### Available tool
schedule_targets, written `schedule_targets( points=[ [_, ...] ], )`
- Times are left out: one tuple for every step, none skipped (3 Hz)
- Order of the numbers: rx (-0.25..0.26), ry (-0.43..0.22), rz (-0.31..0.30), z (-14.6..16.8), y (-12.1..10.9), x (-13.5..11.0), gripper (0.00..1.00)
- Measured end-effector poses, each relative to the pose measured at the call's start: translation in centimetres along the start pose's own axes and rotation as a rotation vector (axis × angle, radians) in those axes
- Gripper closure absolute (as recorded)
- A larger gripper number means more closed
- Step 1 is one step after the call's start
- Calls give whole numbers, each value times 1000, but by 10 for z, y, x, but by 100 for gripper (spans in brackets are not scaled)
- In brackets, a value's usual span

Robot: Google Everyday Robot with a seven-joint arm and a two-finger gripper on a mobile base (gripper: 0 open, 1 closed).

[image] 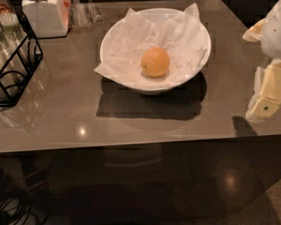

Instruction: Pick orange from white bowl

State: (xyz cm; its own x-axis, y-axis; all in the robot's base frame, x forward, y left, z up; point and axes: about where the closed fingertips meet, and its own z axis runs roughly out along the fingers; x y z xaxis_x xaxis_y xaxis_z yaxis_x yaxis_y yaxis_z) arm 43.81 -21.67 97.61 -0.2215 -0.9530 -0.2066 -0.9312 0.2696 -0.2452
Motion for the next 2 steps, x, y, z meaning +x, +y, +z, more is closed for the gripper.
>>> schedule_targets(
  points=[
    [0,0,0,0,0,0,0],
    [16,-26,-10,-1,-5,-7,0]
  ],
)
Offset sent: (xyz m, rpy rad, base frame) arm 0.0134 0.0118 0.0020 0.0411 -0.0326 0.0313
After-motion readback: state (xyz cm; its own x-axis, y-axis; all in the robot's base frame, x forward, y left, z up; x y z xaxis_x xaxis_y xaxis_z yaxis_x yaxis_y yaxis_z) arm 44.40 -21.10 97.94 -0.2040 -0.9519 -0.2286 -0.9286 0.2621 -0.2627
